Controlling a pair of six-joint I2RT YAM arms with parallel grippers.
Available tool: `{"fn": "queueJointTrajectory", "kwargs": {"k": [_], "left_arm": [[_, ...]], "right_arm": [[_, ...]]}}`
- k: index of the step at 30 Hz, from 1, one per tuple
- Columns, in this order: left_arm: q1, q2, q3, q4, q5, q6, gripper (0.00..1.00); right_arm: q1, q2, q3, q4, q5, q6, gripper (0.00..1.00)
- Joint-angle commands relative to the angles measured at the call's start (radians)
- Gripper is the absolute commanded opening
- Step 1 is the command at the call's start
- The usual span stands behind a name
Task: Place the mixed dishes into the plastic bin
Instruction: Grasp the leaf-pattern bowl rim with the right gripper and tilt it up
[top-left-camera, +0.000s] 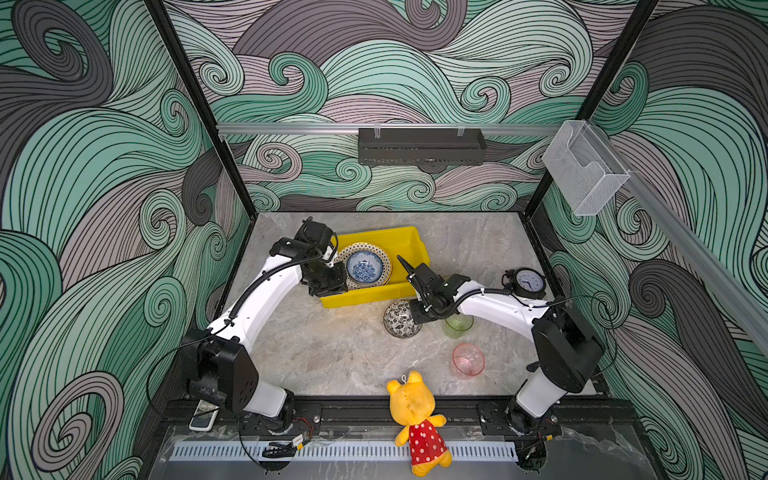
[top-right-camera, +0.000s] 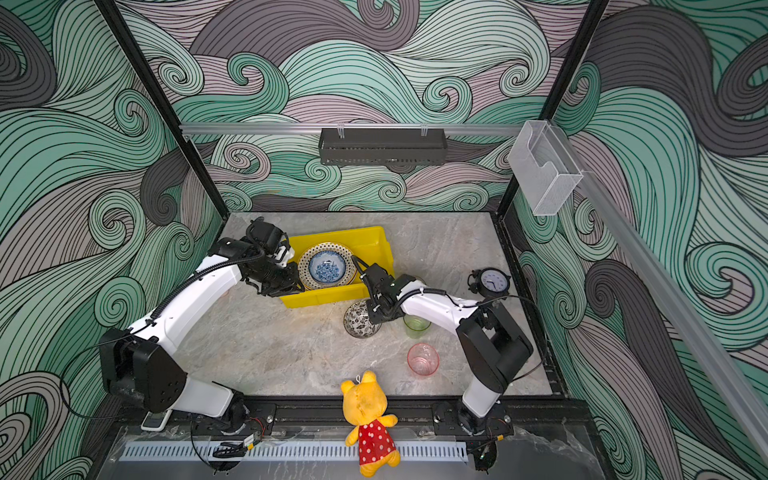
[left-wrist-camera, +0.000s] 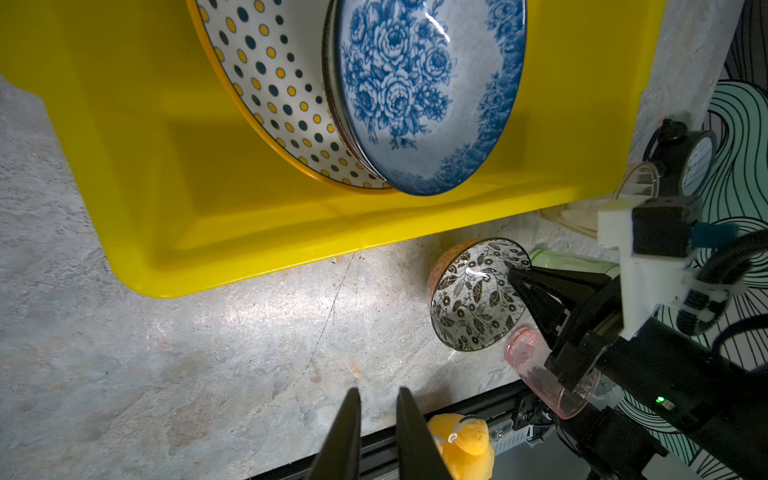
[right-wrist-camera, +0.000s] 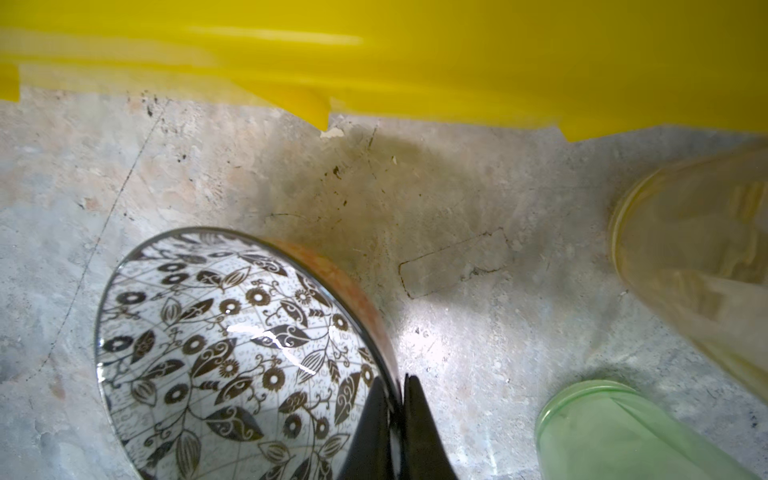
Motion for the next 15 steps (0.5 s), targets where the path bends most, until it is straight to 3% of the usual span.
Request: {"fn": "queueJointTrajectory", "kwargs": {"k": [1,15], "left_arm": [[-0.014,-0.004,-0.003,-0.017,0.012,-0.009,0.2],[-0.091,-0.019,-0.023,-0.002,-0.015,-0.013,0.31]], "right_arm": [[0.004,-0.015,-0.001,-0.035,0.027,0.003,0.0],[0.017,-0.098,0.006,-0.048,0.021,0.01,0.0]]}}
